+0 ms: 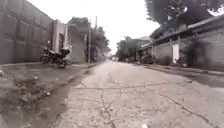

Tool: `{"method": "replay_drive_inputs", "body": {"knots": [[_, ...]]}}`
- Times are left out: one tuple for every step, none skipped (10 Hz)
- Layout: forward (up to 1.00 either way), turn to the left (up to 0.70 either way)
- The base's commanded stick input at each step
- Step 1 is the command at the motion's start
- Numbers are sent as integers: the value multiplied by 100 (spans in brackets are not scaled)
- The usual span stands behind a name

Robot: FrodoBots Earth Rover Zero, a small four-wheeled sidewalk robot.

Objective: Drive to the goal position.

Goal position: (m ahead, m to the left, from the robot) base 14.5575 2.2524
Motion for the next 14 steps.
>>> {"method": "replay_drive_inputs", "body": {"knots": [[100, 0], [100, 0], [100, 0], [100, 0], [100, 0], [100, 0], [100, 0], [100, 0], [100, 0], [100, 0], [100, 0], [100, 0], [100, 0], [100, 2]]}}
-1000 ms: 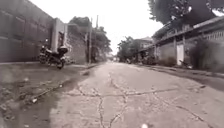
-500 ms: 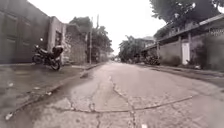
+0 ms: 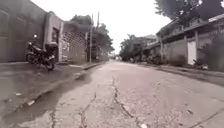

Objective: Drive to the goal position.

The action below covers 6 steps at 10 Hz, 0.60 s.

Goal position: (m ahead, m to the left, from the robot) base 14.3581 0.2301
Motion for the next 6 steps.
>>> {"method": "replay_drive_inputs", "body": {"knots": [[100, 4], [100, 9], [100, 39], [100, 33], [100, 10], [100, 0]]}}
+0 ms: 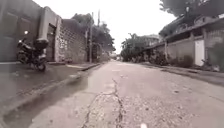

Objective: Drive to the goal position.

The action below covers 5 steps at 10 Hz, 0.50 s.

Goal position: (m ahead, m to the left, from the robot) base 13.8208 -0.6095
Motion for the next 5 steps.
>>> {"method": "replay_drive_inputs", "body": {"knots": [[100, 0], [100, 0], [100, 0], [100, 0], [100, 0]]}}
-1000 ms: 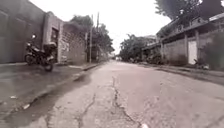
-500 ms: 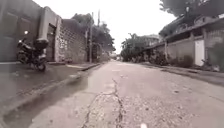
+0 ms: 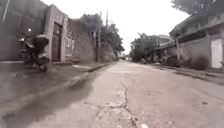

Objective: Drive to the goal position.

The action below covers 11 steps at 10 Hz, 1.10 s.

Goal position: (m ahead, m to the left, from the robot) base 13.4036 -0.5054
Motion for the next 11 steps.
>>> {"method": "replay_drive_inputs", "body": {"knots": [[100, 0], [100, 0], [100, 0], [100, 0], [100, -12], [100, -38], [100, -38], [100, -5], [100, 0], [100, 0], [100, 0]]}}
